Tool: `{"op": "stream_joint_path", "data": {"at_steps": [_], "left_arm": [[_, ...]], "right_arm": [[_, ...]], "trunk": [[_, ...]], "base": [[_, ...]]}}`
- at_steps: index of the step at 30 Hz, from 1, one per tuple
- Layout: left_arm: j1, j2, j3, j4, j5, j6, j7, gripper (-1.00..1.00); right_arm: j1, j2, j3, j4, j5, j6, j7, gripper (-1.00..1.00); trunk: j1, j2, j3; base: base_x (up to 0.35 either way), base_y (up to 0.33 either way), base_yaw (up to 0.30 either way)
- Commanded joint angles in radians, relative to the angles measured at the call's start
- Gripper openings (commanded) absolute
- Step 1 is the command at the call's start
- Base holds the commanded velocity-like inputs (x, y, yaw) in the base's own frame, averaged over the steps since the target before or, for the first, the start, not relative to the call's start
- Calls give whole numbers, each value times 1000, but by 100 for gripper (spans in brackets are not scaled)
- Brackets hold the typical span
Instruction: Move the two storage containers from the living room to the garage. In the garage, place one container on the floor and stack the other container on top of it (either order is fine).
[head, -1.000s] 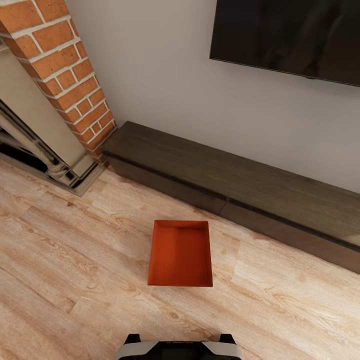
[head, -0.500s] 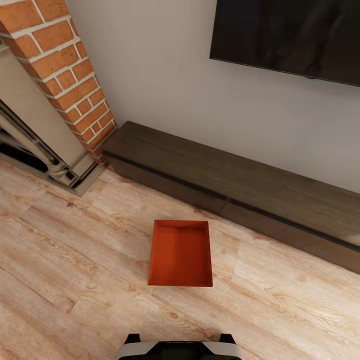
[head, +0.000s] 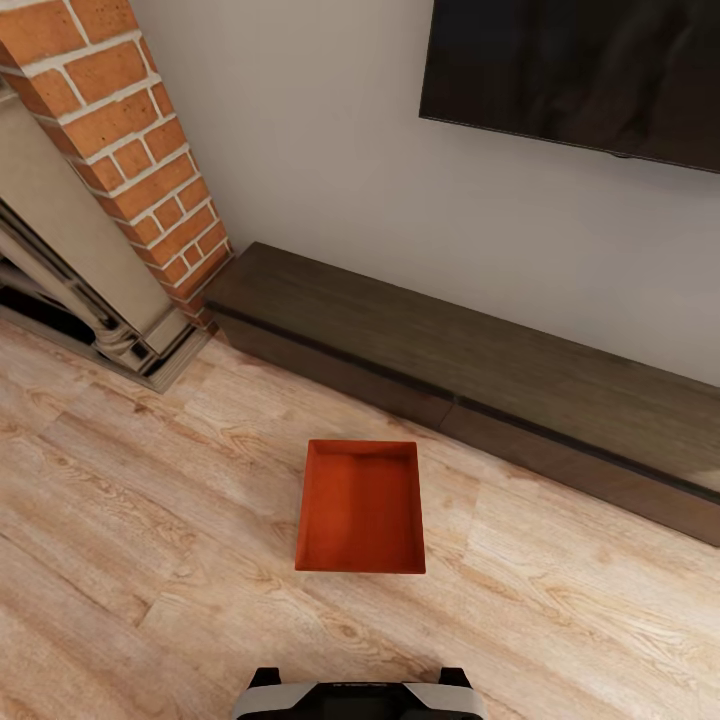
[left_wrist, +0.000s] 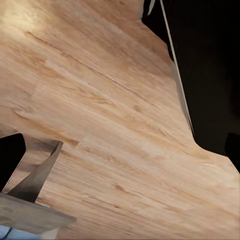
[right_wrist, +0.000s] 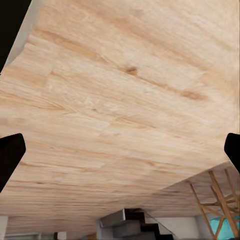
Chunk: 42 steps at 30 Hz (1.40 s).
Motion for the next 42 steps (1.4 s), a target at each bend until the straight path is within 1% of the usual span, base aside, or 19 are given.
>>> {"op": "stream_joint_path", "data": {"at_steps": [1, 5, 9, 10, 11, 12, 14, 16, 20, 23, 25, 26, 27, 29, 31, 33, 34, 37, 42], "left_arm": [[6, 3, -6, -5, 8, -3, -1, 100], [8, 7, -5, -28, 8, 3, 2, 100], [1, 24, -5, -50, 7, 26, 3, 100], [-2, 37, -5, -284, 7, 141, 3, 100], [-10, 46, -5, -290, 8, 180, 3, 100], [-41, 56, -4, -299, 8, 225, 4, 100], [-109, 63, -4, -298, 8, 258, 17, 100], [-209, 64, -3, -294, 11, 276, 60, 100], [-314, 50, -2, -292, 13, 300, 103, 100], [-411, 17, -3, -293, 12, 327, 117, 100], [-468, -14, -4, -296, 10, 332, 120, 100], [-481, -22, -4, -299, 10, 332, 121, 100], [-501, -38, -4, -304, 9, 330, 121, 100], [-524, -67, -4, -323, 7, 321, 122, 100], [-530, -78, -4, -338, 5, 312, 121, 100], [-537, -99, -9, -371, -1, 270, 121, 100], [-538, -103, -11, -373, -2, 257, 121, 100], [-540, -105, -13, -399, -12, 239, 123, 100], [-540, -105, -15, -414, -15, 234, 124, 100]], "right_arm": [[7, -6, 9, -7, -11, -1, -5, 100], [27, -28, 6, -30, -13, -6, -24, 100], [4, -51, 5, -52, -13, -9, -47, 100], [-112, -83, 5, -172, -14, -9, -150, 100], [-157, -83, 5, -169, -14, -10, -186, 100], [-222, -83, 5, -166, -14, -10, -227, 100], [-301, -82, 4, -164, -15, -10, -255, 100], [-383, -79, 4, -163, -16, -36, -271, 100], [-459, -66, 4, -158, -31, -124, -275, 100], [-522, -28, 5, -142, -60, -155, -276, 100], [-544, 11, 6, -139, -67, -168, -276, 100], [-547, 20, 6, -140, -68, -171, -276, 100], [-551, 38, 7, -143, -69, -175, -275, 100], [-556, 73, 7, -148, -70, -180, -269, 100], [-557, 91, 7, -150, -69, -182, -266, 100], [-558, 137, 9, -164, -66, -183, -261, 100], [-558, 149, 10, -169, -63, -183, -260, 100], [-558, 172, 18, -175, -59, -185, -257, 100], [-557, 178, 22, -178, -56, -185, -247, 100]], "trunk": [[0, -1, 0], [0, -1, 0], [0, -1, 0], [0, -1, 0], [0, -1, 0], [0, -1, 0], [0, -1, 0], [0, -1, 0], [0, -1, 0], [0, -1, 0], [0, -1, 0], [0, -1, 0], [0, -1, 0], [0, -1, 0], [0, -1, 0], [0, -1, 0], [0, -1, 0], [0, -1, 0], [0, -1, 0]], "base": [[0, 0, 0], [0, 0, 0], [0, 0, 0], [0, 0, 0], [5, 0, 0], [35, 0, 0], [58, 0, 0], [105, 0, 0], [141, 0, 0], [160, 0, 0], [175, 0, 0], [179, 0, 0], [181, 0, 0], [182, 0, 0], [179, 0, 0], [134, 0, 0], [71, 0, 0], [28, 0, 0], [6, 0, 0]]}}
